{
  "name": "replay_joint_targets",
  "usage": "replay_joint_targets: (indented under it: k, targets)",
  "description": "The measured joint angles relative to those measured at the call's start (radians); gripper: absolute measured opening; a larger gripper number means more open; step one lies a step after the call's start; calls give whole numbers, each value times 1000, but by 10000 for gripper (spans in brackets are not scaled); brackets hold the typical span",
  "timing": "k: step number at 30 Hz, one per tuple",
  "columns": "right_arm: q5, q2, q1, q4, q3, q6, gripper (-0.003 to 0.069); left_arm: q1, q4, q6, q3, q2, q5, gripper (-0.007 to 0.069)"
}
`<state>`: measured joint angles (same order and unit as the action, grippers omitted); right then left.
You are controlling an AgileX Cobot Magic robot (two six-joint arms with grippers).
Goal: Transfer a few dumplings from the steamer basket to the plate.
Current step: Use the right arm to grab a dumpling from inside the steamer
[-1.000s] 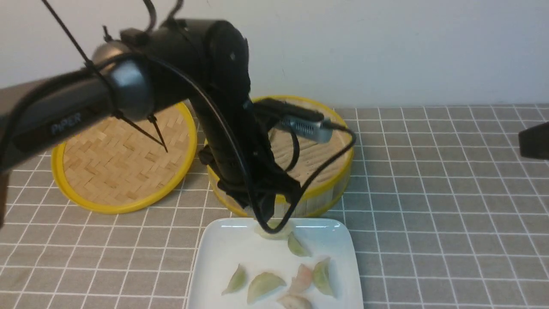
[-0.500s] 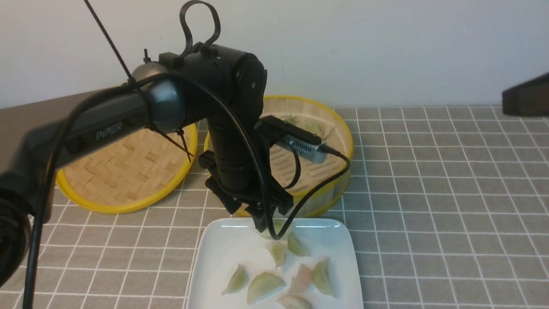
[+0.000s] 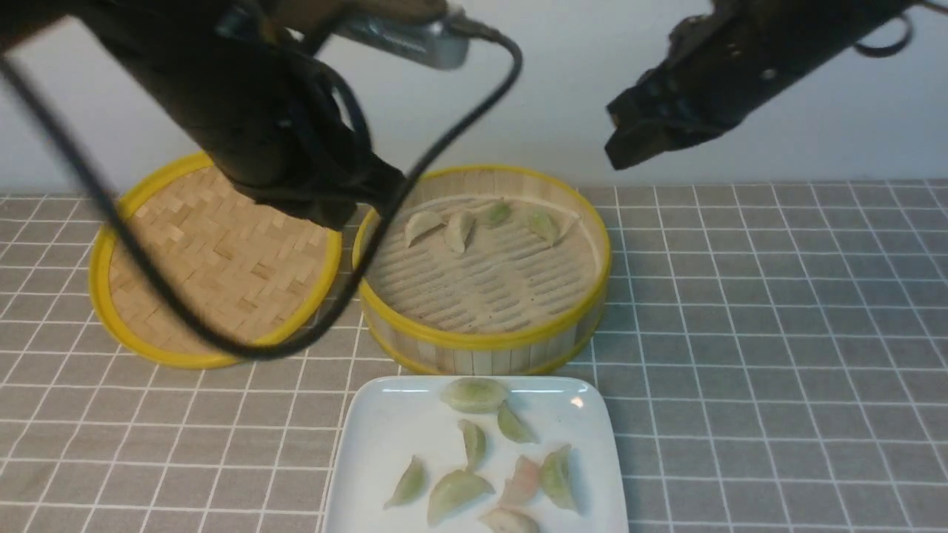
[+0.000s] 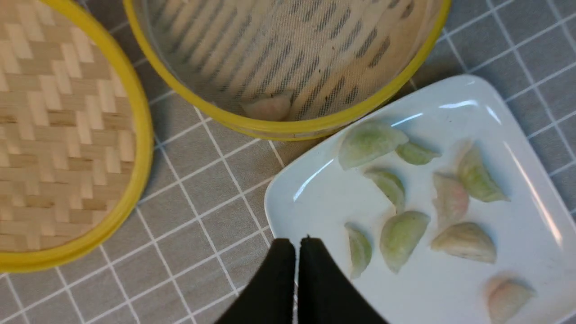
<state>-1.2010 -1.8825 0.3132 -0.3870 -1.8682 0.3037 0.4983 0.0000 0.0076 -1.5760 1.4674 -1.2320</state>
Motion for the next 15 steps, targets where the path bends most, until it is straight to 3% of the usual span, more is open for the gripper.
replay_joint_targets:
  k: [7,9,15]
  targets:
    - [-31,-363,11,29,-320,0,115,0,-7,-40,136,-294,-22,-5]
    - [-38,-513,13,42,-470,7,198,0,-7,-69,193,-387,-24,-5]
    - [-44,-691,13,91,-676,9,343,0,13,-111,268,-522,-39,-5]
